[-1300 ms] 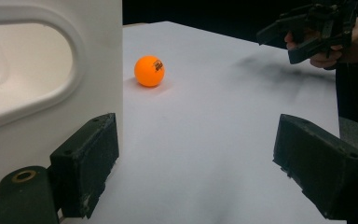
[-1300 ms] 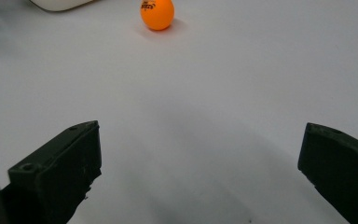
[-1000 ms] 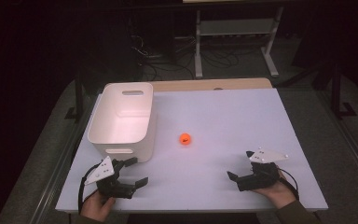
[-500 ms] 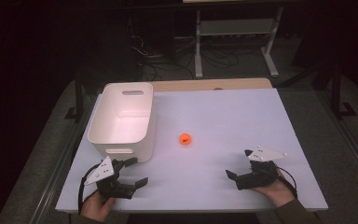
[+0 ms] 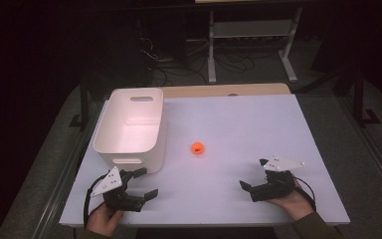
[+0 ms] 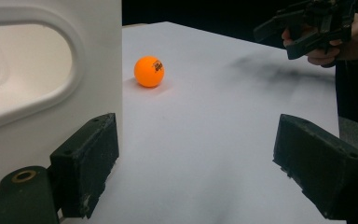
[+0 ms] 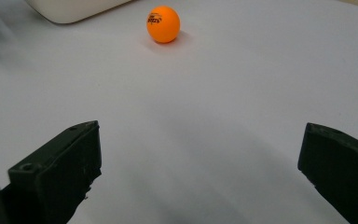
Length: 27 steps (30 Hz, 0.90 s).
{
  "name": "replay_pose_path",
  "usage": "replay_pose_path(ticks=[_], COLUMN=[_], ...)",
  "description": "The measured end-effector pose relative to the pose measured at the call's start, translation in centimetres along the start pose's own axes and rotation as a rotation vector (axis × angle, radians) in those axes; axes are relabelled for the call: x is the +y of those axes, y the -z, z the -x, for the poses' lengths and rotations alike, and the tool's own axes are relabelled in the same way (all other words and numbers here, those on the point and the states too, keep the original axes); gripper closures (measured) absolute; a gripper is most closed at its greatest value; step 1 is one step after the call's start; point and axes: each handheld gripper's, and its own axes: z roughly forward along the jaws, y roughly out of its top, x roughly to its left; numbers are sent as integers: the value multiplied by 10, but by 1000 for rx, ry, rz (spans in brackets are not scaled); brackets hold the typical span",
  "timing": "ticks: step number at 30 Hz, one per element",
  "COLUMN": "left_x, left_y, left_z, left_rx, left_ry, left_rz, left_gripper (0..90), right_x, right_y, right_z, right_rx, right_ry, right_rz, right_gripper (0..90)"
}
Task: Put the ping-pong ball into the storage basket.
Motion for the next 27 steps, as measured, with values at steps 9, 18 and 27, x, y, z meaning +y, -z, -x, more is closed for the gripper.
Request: replay_pose_path(ticks=[9,18,27], left_x=[0,0,0], left_y=[-1,0,0], left_z=[-1,-1,0], left_rx=[-1,-6,-4], left_ry=[4,4,1], left_rz=[-12,-3,0], left_gripper=[139,139,139], right_x=[3,6,10], right_y=[0,0,-6], right_z=[0,1,3], right_rx=[1,-9,-2], right_ry=[-3,-10,-12], right_rz=[7,17,17], right_gripper=[0,0,0])
